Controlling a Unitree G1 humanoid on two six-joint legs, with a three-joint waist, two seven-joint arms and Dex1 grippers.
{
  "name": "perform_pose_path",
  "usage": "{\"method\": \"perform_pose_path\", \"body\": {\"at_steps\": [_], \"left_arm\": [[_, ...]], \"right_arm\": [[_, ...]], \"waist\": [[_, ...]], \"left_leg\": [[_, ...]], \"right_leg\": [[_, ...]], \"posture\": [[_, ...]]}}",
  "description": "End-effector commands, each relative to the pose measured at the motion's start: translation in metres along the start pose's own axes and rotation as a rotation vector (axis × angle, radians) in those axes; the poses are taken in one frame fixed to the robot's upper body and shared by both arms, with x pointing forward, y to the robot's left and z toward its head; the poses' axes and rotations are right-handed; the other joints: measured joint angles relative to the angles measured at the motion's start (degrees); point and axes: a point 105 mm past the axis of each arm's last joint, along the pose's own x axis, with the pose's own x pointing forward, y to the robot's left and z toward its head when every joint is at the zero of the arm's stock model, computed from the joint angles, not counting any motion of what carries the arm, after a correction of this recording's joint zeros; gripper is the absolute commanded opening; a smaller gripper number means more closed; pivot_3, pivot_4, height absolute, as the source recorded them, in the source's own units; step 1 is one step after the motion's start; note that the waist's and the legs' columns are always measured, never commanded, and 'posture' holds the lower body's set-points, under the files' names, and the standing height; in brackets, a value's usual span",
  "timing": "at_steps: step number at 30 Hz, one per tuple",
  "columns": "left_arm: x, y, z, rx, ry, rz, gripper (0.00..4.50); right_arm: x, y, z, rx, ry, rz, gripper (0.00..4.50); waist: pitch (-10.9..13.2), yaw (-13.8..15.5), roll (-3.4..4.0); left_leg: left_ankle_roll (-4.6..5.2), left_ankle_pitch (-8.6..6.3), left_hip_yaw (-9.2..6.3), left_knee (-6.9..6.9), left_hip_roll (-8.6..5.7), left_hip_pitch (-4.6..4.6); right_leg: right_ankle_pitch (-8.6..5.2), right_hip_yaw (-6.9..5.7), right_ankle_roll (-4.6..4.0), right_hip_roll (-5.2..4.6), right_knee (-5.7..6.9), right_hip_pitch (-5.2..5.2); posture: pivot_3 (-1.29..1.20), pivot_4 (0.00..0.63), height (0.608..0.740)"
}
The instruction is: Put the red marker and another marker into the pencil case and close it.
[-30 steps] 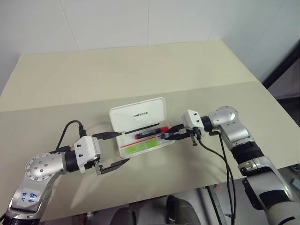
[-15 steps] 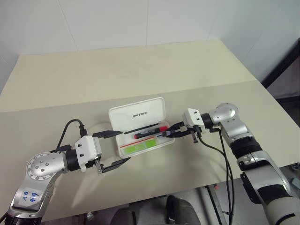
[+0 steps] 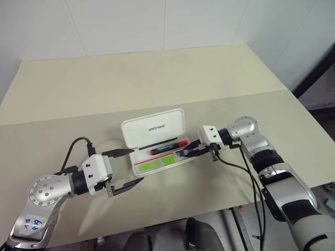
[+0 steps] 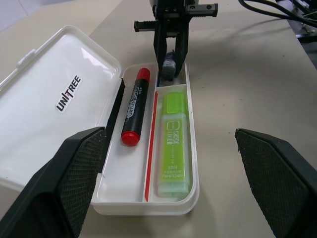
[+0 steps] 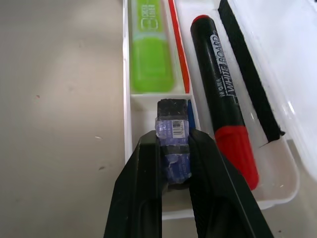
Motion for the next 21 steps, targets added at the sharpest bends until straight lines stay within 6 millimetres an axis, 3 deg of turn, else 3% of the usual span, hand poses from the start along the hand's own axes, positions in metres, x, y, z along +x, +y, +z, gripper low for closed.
{"method": "perform_pose_path", "body": {"at_steps": [1,2,9,14,18,21], "left_arm": [[-0.003,0.002,0.010,0.048,-0.022,0.018,4.50],[-0.003,0.002,0.010,0.048,-0.023,0.017,4.50],[-0.001,0.004,0.011,0.053,-0.027,0.016,4.50],[0.000,0.005,0.011,0.058,-0.029,0.010,4.50],[0.000,0.008,0.010,0.060,-0.029,0.007,4.50],[-0.001,0.014,0.009,0.067,-0.029,0.013,4.50]], "right_arm": [[-0.011,-0.001,0.006,-0.040,0.008,0.042,0.41],[-0.011,-0.001,0.006,-0.024,0.002,0.040,0.41],[-0.007,-0.007,0.016,-0.055,-0.044,0.020,2.84],[-0.010,-0.016,0.041,-0.108,-0.115,-0.003,4.48],[-0.015,-0.013,0.050,-0.117,-0.140,-0.005,4.48],[-0.029,-0.004,0.054,-0.098,-0.159,-0.036,4.48]], "waist": [[0.0,0.0,-0.01],[0.0,0.0,0.00],[0.0,0.0,0.00],[0.0,0.0,0.06],[0.0,0.1,0.06],[0.0,0.5,0.03]], "left_leg": [[0.00,0.00,0.00,0.00,0.00,0.00],[0.00,0.00,0.00,0.00,0.00,0.00],[0.00,0.00,-0.01,0.01,0.00,0.00],[0.00,0.00,-0.01,0.00,0.00,0.00],[0.00,0.00,-0.01,0.01,0.00,0.00],[0.00,0.00,-0.08,0.02,0.00,-0.02]], "right_leg": [[0.00,0.00,0.00,0.00,0.00,0.00],[0.00,0.00,0.00,0.00,0.00,0.00],[0.00,0.00,0.00,0.00,0.01,0.00],[0.00,-0.01,0.00,0.00,0.00,0.00],[0.00,-0.01,0.00,0.00,0.01,0.00],[0.00,-0.01,0.00,-0.01,0.01,0.00]], "posture": [[0.00,0.150,0.740],[0.00,0.150,0.740],[0.00,0.150,0.740],[0.00,0.150,0.740],[0.00,0.150,0.740],[0.00,0.150,0.740]]}}
